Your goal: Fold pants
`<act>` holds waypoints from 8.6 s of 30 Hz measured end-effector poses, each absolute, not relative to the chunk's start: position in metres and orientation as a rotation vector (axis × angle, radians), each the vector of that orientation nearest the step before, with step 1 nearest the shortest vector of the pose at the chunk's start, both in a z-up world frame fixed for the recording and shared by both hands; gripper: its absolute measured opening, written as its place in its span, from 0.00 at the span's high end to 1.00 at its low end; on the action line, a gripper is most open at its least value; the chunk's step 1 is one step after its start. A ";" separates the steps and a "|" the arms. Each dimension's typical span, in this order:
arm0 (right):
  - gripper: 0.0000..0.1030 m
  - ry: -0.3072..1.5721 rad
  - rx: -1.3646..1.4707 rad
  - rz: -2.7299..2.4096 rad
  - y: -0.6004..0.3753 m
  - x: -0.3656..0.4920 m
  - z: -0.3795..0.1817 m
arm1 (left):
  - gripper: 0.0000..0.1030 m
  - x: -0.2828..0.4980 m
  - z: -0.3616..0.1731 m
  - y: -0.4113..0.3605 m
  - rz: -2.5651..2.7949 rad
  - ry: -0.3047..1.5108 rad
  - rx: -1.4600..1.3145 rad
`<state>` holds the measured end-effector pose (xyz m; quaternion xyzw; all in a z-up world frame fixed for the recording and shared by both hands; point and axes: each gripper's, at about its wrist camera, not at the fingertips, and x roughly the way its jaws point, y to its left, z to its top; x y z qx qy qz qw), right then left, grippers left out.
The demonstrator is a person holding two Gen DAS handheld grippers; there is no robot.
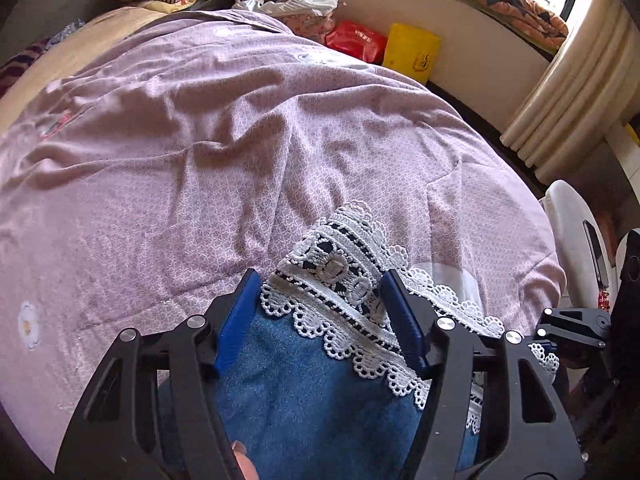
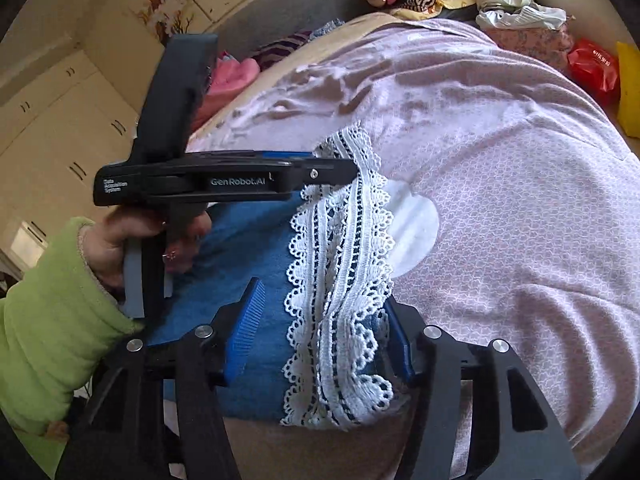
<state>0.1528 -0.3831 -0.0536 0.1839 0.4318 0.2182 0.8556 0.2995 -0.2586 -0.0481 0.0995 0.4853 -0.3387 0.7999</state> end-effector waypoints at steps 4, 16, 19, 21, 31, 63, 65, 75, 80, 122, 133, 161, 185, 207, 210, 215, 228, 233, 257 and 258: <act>0.58 0.937 0.416 0.463 -0.381 0.164 -0.065 | 0.47 0.301 -0.049 -0.254 -0.722 1.040 0.177; 0.86 0.774 0.150 0.544 -0.312 0.130 0.009 | 0.42 0.271 0.006 -0.181 -0.767 0.979 -0.158; 0.86 0.758 0.047 0.588 -0.274 0.121 0.018 | 0.32 0.251 0.021 -0.143 -0.787 0.976 -0.242; 0.86 0.755 -0.012 0.611 -0.249 0.116 0.018 | 0.28 0.243 0.023 -0.120 -0.798 0.992 -0.308; 0.79 0.755 -0.347 0.702 -0.111 0.082 -0.021 | 0.24 0.217 0.009 -0.019 -0.645 1.054 -0.389; 0.11 0.893 0.045 0.808 -0.221 0.059 -0.005 | 0.19 0.118 -0.021 0.022 -0.610 0.984 -0.505; 0.11 0.904 0.059 0.829 -0.219 0.050 -0.010 | 0.19 0.120 -0.021 0.018 -0.607 0.993 -0.504; 0.09 0.847 -0.001 0.786 -0.193 0.044 -0.026 | 0.18 0.138 -0.008 -0.047 -0.687 1.130 -0.341; 0.09 0.825 0.001 0.766 -0.205 0.035 -0.024 | 0.19 0.148 -0.019 -0.088 -0.637 1.260 -0.150; 0.29 0.827 -0.228 0.999 -0.126 0.020 -0.022 | 0.59 0.205 -0.033 0.032 -0.527 1.094 -0.536; 0.24 0.803 -0.054 0.860 -0.188 0.063 -0.002 | 0.43 0.152 0.003 0.050 -0.436 1.023 -0.444; 0.79 0.854 -0.299 0.916 -0.071 0.205 0.002 | 0.91 0.047 -0.026 -0.007 -0.298 1.046 -0.173; 0.44 0.877 -0.305 0.916 -0.087 0.164 -0.003 | 0.75 0.044 -0.046 0.001 -0.271 1.082 -0.209; 0.26 0.906 -0.350 1.122 0.029 0.157 0.031 | 0.31 -0.007 -0.027 0.131 0.032 0.962 -0.420; 0.26 0.958 -0.391 1.195 0.067 0.156 0.021 | 0.31 -0.001 -0.032 0.134 0.023 0.945 -0.463; 0.26 1.020 -0.493 1.233 0.104 0.154 -0.005 | 0.43 0.007 -0.045 0.132 -0.006 0.944 -0.499; 0.61 1.127 -0.380 1.286 0.105 0.178 -0.028 | 0.36 0.016 -0.056 0.149 -0.049 0.905 -0.591; 0.61 1.032 -0.210 1.400 0.059 0.182 0.013 | 0.18 0.016 -0.040 0.156 -0.102 0.834 -0.640; 0.30 0.826 0.227 1.198 -0.206 0.201 0.021 | 0.46 0.073 -0.008 -0.006 -0.579 0.802 -0.520; 0.29 0.827 0.225 1.157 -0.214 0.198 0.020 | 0.46 0.069 -0.010 -0.016 -0.612 0.803 -0.498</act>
